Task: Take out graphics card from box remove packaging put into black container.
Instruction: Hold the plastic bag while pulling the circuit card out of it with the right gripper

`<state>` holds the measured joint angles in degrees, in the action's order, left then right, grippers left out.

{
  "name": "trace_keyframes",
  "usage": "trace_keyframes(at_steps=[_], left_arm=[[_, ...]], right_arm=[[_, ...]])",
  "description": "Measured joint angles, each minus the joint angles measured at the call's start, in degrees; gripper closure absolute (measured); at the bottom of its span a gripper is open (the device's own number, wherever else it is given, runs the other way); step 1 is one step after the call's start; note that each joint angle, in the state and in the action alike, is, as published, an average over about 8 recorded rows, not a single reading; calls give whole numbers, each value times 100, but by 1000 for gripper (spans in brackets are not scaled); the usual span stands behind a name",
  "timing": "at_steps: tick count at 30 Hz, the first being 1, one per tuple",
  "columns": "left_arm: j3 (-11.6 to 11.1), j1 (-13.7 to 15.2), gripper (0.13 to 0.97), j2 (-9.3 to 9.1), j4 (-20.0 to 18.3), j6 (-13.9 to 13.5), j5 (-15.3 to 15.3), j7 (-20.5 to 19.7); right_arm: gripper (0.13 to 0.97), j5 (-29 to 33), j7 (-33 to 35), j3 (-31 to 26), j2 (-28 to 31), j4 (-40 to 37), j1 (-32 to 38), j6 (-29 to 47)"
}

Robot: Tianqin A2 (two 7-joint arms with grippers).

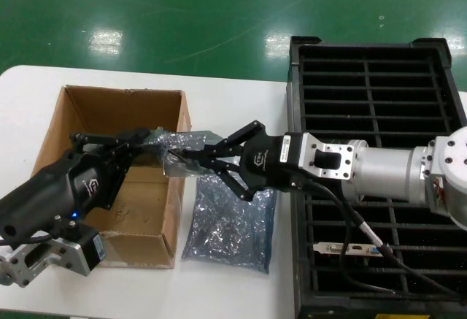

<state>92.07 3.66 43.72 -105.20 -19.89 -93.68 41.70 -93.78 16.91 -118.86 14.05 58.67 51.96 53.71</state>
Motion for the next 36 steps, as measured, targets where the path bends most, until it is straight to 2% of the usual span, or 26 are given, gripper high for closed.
trace_keyframes(at_steps=[12,21,29,36], left_arm=[[0,0,957,0,0,0,0,0],[0,0,957,0,0,0,0,0],[0,0,957,0,0,0,0,0],[0,0,957,0,0,0,0,0]], right_arm=[[936,-5,-144,-47,41,25,23,322],[847,-89,-202,13,-56,-68,76,402],[695,-182,-399,111,-292,-327,136,285],[722,-209,-567,183,-423,-422,97,117]])
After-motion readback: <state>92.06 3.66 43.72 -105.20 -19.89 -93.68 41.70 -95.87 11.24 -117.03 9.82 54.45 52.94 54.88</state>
